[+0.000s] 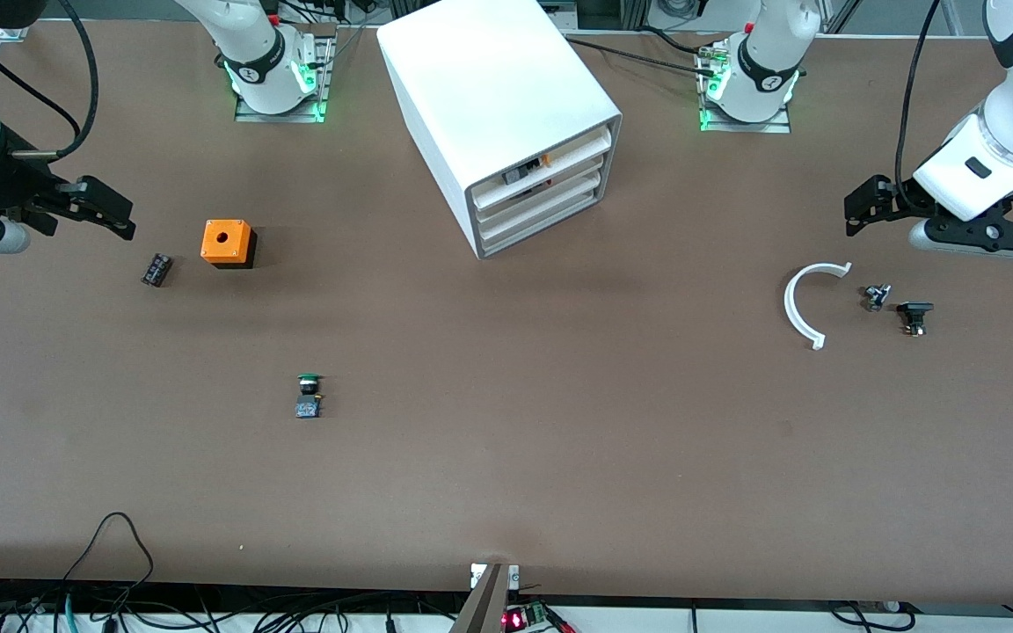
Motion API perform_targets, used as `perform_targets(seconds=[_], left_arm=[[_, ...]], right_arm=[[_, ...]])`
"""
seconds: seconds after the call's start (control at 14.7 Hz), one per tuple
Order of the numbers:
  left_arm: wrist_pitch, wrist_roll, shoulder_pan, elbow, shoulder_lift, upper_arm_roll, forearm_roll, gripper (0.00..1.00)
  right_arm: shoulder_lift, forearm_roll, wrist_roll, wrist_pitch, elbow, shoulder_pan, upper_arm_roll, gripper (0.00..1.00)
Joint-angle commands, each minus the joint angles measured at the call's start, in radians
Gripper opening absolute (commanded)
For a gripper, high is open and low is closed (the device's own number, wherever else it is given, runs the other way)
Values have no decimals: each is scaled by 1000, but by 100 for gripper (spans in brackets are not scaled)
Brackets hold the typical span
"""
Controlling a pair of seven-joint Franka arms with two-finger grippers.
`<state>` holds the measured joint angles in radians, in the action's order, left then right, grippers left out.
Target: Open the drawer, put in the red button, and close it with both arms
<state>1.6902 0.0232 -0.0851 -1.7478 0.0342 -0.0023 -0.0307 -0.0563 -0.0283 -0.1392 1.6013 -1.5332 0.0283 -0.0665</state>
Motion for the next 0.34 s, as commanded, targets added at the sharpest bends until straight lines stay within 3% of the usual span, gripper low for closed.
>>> perform_targets(seconds=[0.0, 0.27], left_arm=[[-20, 12, 2, 16, 3, -1, -8, 100], [-23, 14, 1, 16, 3, -2, -8, 100]], right_arm=[[7, 4, 9, -20, 19, -7, -3, 100], [7, 10, 9, -20, 19, -8, 2, 100]])
